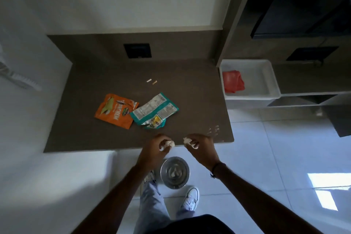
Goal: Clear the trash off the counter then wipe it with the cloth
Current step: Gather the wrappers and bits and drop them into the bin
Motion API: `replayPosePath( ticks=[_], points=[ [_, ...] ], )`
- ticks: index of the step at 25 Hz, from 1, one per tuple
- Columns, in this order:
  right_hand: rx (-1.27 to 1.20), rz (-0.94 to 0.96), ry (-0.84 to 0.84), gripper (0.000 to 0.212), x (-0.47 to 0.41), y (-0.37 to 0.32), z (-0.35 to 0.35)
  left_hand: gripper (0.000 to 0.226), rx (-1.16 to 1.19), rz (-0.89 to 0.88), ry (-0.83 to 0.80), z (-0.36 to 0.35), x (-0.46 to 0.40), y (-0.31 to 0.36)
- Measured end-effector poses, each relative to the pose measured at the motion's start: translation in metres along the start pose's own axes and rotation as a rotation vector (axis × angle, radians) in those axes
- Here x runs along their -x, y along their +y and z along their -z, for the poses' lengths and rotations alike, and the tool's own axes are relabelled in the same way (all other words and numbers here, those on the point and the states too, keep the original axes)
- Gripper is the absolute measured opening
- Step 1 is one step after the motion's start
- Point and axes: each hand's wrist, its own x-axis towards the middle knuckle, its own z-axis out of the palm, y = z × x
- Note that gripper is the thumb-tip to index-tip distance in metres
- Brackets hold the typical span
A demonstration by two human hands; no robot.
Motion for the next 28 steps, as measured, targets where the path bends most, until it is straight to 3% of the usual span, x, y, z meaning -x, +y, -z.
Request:
replayPosePath(
  ticks=[3, 7, 11, 17, 19, 23, 28],
  points=[
    [0.052, -0.092, -0.144, 0.017, 0.036, 0.010, -0.012, 0.024, -0.160, 0.012, -0.056, -0.021, 0.034, -0.009],
    [0.149, -0.134, -0.173, 0.014, 0.051, 0.013, -0.019, 0.020, -0.290, 0.196, -0.075, -0.045, 0.049, -0.018],
    [0.214, -0.173, -0.196, 0.017, 0.053, 0.013, -0.024, 0.045, -0.290, 0.267, -0.087, -0.050, 0.048, -0.027],
    [0.206, -0.299, -0.298, 0.040, 0.049, 0.008, -0.036, 0.036, -0.286, 0.277, -0.019, -0.030, 0.054, -0.034],
    [0.265, -0.275, -0.316, 0.037, 0.043, 0.004, -0.036, 0.031, -0.275, 0.288, 0.030, -0.020, 0.056, -0.034],
    [0.267, -0.165, -0.204, 0.016, 0.014, -0.024, -0.030, 0.015, -0.246, 0.258, 0.160, 0.006, 0.050, -0.033],
    [0.203, -0.069, -0.028, 0.014, -0.056, -0.068, -0.031, 0.013, -0.275, 0.219, 0.259, 0.062, 0.012, -0.036]
  ],
)
